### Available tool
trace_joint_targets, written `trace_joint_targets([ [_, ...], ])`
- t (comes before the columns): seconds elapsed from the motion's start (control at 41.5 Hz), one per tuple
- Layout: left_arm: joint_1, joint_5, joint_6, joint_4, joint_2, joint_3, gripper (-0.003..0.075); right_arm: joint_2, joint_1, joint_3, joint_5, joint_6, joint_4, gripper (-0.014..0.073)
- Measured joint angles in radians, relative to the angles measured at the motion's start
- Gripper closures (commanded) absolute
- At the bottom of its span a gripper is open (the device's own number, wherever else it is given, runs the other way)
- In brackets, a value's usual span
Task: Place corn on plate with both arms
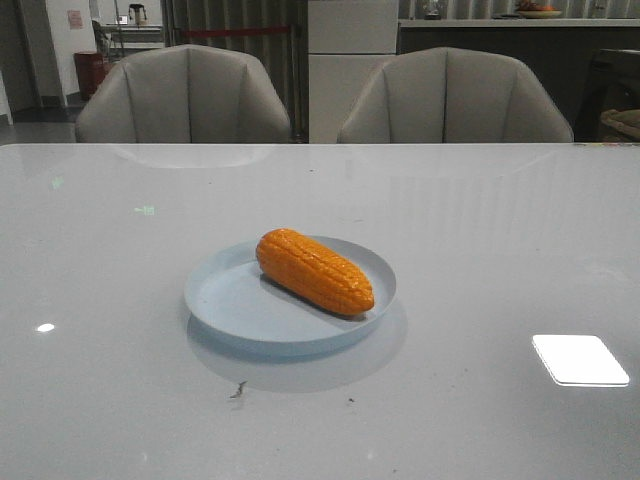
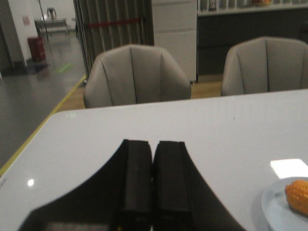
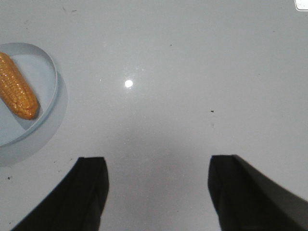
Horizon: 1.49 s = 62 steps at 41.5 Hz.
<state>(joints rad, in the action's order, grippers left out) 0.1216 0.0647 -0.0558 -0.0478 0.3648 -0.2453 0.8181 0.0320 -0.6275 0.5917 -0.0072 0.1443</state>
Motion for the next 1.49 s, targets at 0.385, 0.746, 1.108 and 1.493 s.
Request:
trace_joint_targets([
  [0.385,-0.031,0.062,0.0,0.026,-0.29,0.242,0.0627,0.0,0.0,0.0,0.0,0.0,0.0,0.0045],
  [0.746,-0.093,0.01,0.0,0.036,-0.371,0.257,0.0627,0.0,0.0,0.0,0.0,0.0,0.001,0.0045],
  [1.108,-0.093,0.006,0.0,0.038,-0.371,0.257,0.0627,0.0,0.0,0.0,0.0,0.0,0.001,0.0045],
  [1.493,-0.093,0.006,0.0,0.038,-0.371,0.257,0.0627,0.0,0.0,0.0,0.0,0.0,0.001,0.0045],
])
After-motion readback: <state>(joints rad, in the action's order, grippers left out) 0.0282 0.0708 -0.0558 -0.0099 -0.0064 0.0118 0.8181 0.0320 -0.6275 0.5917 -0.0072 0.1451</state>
